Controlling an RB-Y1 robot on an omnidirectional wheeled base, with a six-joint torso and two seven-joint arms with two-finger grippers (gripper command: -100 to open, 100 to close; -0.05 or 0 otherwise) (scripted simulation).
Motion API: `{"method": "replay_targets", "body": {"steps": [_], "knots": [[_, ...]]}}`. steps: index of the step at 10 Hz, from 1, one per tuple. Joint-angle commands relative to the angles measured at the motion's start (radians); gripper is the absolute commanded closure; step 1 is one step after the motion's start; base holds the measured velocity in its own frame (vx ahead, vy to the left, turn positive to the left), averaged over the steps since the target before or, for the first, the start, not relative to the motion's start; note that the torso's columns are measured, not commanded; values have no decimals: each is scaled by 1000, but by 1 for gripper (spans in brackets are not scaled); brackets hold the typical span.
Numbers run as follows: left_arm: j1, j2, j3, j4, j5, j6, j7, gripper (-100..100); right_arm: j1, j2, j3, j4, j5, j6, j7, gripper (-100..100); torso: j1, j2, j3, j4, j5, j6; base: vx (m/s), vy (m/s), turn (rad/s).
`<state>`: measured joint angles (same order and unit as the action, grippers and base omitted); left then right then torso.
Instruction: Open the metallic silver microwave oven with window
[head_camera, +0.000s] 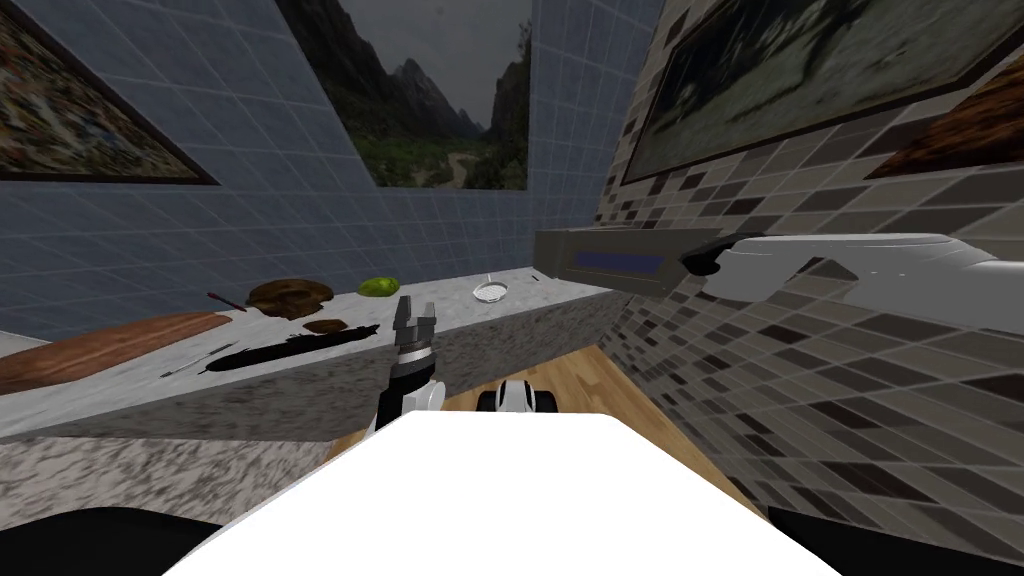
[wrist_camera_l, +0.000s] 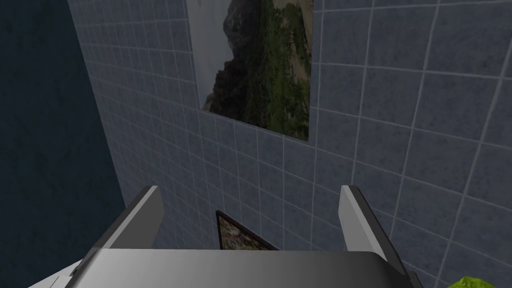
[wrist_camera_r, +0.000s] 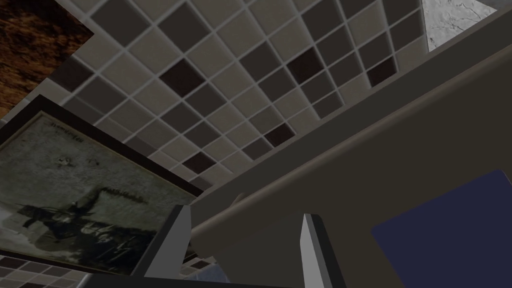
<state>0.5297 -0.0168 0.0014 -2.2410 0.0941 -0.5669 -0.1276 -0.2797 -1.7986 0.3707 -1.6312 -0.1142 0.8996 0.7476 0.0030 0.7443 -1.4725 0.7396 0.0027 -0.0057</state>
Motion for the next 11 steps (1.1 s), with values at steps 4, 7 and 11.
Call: {"method": "replay_targets", "body": {"steps": [4, 7, 11], "knots": [[0, 0, 0, 0, 0, 0, 0, 0, 57, -66, -18, -170, 1, 83, -72, 100, 1, -5, -3, 0, 1, 5, 84, 111, -219], [0, 0, 0, 0, 0, 0, 0, 0, 40, -141, -28, -195, -79, 98, -65, -100, -5, -8, -4, -2, -3, 5, 10, -26, -13], [0, 0, 0, 0, 0, 0, 0, 0, 16, -203, -40, -232, -154, 111, -47, -100, -3, -6, -3, -1, -3, 6, 8, -22, -12]]}}
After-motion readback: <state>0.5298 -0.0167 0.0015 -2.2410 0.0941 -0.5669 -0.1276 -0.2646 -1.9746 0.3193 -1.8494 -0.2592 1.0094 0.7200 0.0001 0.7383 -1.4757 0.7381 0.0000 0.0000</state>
